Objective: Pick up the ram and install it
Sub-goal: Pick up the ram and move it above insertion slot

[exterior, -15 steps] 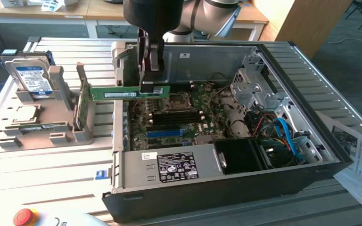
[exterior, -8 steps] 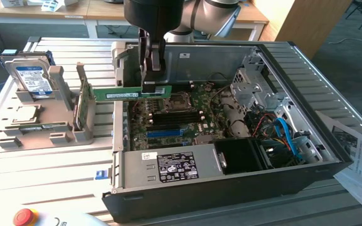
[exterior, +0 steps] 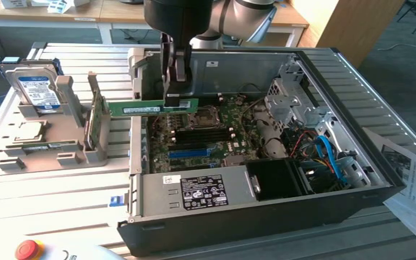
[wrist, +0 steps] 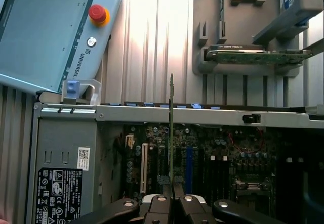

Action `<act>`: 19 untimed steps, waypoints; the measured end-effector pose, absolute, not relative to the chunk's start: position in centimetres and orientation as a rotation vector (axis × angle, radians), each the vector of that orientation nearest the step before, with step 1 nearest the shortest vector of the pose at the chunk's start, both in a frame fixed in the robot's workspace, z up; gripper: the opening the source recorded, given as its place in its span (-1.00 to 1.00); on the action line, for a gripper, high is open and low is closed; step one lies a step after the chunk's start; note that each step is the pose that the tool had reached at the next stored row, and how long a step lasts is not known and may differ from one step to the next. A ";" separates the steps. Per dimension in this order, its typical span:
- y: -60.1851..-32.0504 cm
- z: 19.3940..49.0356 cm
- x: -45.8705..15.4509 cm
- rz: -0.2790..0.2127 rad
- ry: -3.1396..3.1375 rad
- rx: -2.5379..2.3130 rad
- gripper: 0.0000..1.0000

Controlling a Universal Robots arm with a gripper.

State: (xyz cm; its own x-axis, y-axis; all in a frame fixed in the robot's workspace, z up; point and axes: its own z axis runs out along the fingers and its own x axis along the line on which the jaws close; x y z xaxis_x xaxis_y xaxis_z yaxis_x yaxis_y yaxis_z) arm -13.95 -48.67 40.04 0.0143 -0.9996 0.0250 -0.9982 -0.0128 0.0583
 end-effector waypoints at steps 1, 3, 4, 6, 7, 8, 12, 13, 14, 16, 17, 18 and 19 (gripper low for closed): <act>-48.7 40.0 -13.8 -0.036 -2.165 2.194 -0.76; -48.8 40.0 -13.4 -0.036 -2.164 2.194 -0.76; -48.8 40.0 -13.2 -0.037 -2.164 2.194 -0.76; -48.9 40.0 -12.9 -0.037 -2.164 2.194 -0.76; -48.9 40.0 -12.7 -0.037 -2.164 2.194 -0.76; -48.9 40.0 -12.6 -0.037 -2.164 2.193 -0.76; -49.1 40.0 -11.6 -0.038 -2.163 2.193 -0.76; -49.2 40.0 -11.3 -0.039 -2.163 2.193 -0.76; -49.2 40.0 -11.0 -0.039 -2.163 2.193 -0.76; -49.3 40.0 -10.4 -0.040 -2.163 2.192 -0.76; -49.4 40.0 -10.0 -0.040 -2.162 2.192 -0.76; -49.5 40.0 -9.6 -0.040 -2.162 2.192 -0.76; -49.5 40.0 -9.3 -0.041 -2.162 2.192 -0.76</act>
State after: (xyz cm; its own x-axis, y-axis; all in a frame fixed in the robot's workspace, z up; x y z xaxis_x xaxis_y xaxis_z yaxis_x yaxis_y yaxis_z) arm -9.32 -49.50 40.04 0.0147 -0.9996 0.0250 -0.9979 -0.0131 0.0628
